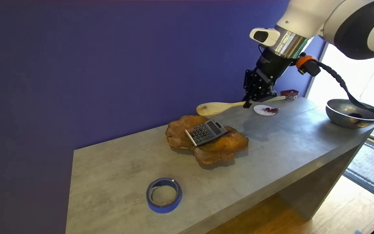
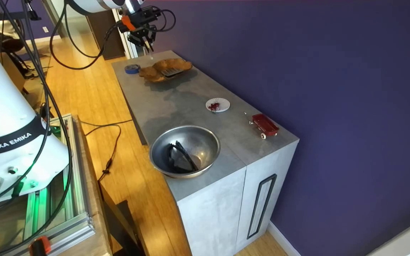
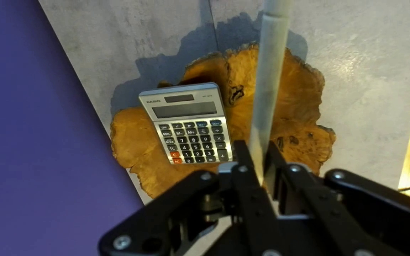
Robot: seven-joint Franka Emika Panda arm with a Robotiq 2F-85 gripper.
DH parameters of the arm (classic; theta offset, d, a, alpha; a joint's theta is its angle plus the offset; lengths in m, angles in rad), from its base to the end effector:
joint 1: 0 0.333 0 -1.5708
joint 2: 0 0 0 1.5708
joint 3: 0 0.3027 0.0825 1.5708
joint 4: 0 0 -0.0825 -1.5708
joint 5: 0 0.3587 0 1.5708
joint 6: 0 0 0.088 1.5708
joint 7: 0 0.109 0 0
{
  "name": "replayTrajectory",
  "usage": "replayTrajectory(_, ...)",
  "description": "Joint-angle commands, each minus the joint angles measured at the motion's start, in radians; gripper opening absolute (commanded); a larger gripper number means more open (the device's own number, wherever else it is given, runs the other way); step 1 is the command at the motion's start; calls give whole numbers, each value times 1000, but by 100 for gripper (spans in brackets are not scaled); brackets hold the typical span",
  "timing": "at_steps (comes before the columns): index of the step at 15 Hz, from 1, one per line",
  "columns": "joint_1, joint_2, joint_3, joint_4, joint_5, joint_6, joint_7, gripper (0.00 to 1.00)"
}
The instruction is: Put the wooden spoon in the silver bowl
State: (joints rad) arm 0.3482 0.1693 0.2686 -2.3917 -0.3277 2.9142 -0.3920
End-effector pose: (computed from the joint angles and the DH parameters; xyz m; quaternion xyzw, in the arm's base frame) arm 0.4095 0.3144 0.2932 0.7815 0.5959 0.1832 0.0228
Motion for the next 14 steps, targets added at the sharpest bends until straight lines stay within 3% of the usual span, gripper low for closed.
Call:
replayTrajectory(1,-138,-64,82,-86,175,-36,-220,4)
replayTrajectory(5,-348,-131,210,-180,488,-77,-515,4)
replayTrajectory(10,-482,-226,209,-266,894,-57,-717,4)
replayTrajectory(11,-346,-154,96,-223,773,-57,-661,4)
replayTrajectory(12,-345,-164,74,-228,788,-58,-683,14)
replayTrajectory(14,-311,-159,43,-226,785,-59,-681,14)
